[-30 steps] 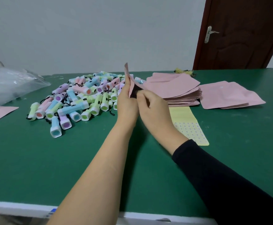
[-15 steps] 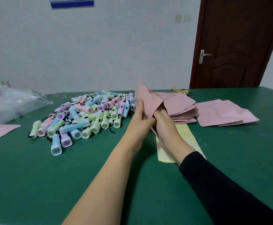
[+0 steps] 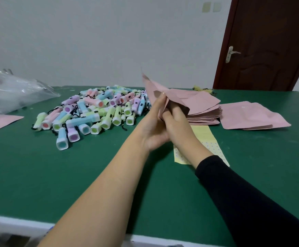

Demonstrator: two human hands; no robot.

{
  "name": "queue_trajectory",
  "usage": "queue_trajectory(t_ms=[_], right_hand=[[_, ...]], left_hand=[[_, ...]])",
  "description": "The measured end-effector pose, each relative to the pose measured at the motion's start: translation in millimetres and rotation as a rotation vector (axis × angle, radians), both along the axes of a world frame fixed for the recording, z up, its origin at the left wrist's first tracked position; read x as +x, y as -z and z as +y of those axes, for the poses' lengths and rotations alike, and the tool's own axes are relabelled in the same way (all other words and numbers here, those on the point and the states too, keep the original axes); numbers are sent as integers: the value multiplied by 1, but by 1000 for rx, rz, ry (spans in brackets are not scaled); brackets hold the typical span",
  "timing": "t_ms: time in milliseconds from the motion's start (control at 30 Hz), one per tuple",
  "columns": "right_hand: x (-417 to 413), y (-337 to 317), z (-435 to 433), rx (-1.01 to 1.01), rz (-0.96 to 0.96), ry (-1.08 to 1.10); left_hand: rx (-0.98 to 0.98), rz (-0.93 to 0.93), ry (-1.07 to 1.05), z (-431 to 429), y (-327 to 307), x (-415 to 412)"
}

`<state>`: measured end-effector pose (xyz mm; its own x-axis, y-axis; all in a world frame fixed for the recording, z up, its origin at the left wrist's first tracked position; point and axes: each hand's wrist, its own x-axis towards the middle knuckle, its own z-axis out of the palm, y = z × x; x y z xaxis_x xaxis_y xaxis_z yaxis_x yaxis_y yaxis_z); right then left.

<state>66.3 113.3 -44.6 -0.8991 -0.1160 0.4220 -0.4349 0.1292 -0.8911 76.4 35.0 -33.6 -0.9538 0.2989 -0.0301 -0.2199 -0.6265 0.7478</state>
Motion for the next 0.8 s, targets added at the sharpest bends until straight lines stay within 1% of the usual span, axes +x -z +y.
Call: queue_trajectory(t_ms=[133, 267, 400, 500, 600, 800], right_hand=[[-1, 2, 0, 72, 18, 18], [0, 3, 0, 148, 45, 16], [-3, 3, 3, 232, -10, 76], [-4, 5, 2, 369, -42, 129], [-3, 7, -1, 496, -41, 168], [0, 3, 0, 551, -58, 199]], left_hand=[[21, 8, -34, 1, -2, 1], [-45, 4, -76, -1, 1, -3], [-82, 23, -57, -4, 5, -8], [-159, 42, -50, -3, 10, -11], [-168, 33, -44, -3, 13, -13], [-174, 2, -43, -3, 12, -11]])
